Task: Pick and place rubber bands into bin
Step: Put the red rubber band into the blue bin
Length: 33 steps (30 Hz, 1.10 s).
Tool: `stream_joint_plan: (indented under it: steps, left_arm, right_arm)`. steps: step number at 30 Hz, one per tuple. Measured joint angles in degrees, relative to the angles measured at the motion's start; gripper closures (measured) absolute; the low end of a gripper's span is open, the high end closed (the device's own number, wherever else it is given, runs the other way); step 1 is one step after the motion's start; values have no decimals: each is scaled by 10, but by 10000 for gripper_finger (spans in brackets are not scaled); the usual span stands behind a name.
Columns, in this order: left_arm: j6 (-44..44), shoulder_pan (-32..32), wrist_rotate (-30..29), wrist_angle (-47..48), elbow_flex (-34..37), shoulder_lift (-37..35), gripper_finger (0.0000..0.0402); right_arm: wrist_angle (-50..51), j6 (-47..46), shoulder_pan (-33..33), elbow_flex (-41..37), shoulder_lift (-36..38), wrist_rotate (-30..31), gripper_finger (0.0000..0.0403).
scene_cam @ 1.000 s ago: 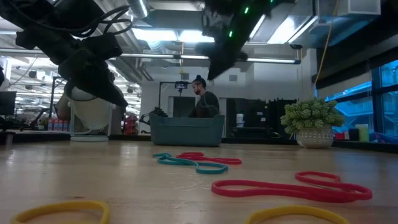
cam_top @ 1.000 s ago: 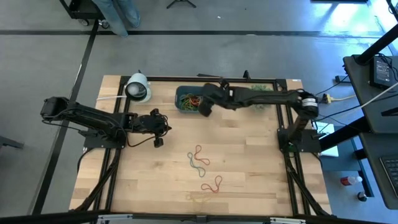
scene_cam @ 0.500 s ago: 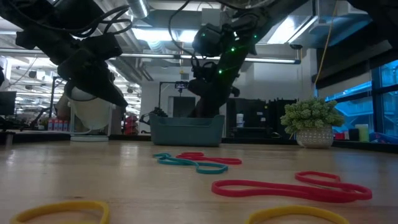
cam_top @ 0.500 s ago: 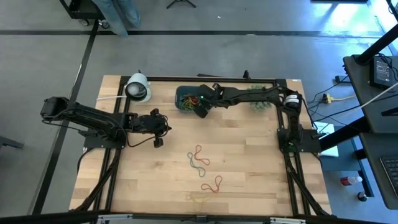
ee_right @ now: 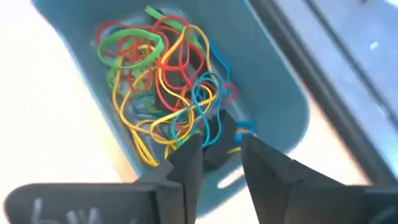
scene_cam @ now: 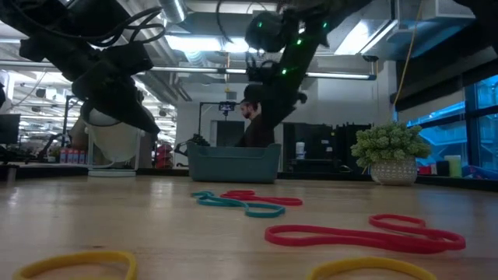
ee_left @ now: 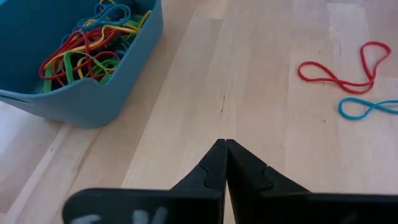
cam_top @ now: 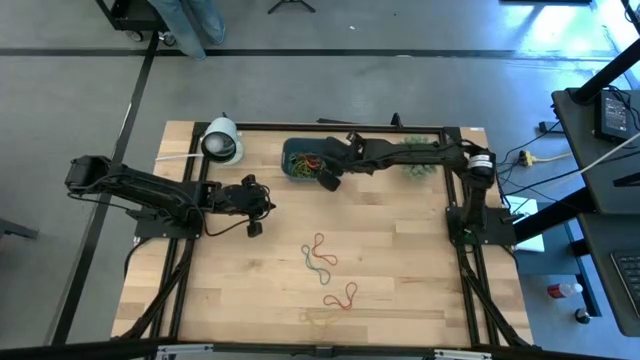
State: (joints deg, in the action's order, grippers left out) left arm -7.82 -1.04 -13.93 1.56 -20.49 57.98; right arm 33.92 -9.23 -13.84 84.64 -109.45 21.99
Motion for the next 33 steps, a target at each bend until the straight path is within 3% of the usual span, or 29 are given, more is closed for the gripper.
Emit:
stream_joint_plan:
  steps: [2, 8, 16, 19, 24, 33]
  left_arm:
    - [0, 0, 0, 3, 0, 0, 399]
    - [0, -15, 14, 13, 0, 2, 399]
    - [4, -89, -14, -50, -11, 55, 399]
    - [-3, -113, -38, -46, -55, 107, 400]
    - [13, -134, -24, -38, -152, 215, 399]
    - [50, -137, 36, 83, -337, 375, 385]
  right_arm:
    - [14, 1, 14, -15, 19, 32, 310]
    - [13, -43, 67, -122, 126, 42, 390]
    - [-126, -193, 184, -377, 297, 40, 390]
    - [-211, -229, 223, -458, 328, 38, 399]
    - [-333, -250, 264, -545, 340, 39, 391]
    - [-378, -267, 287, -577, 338, 39, 400]
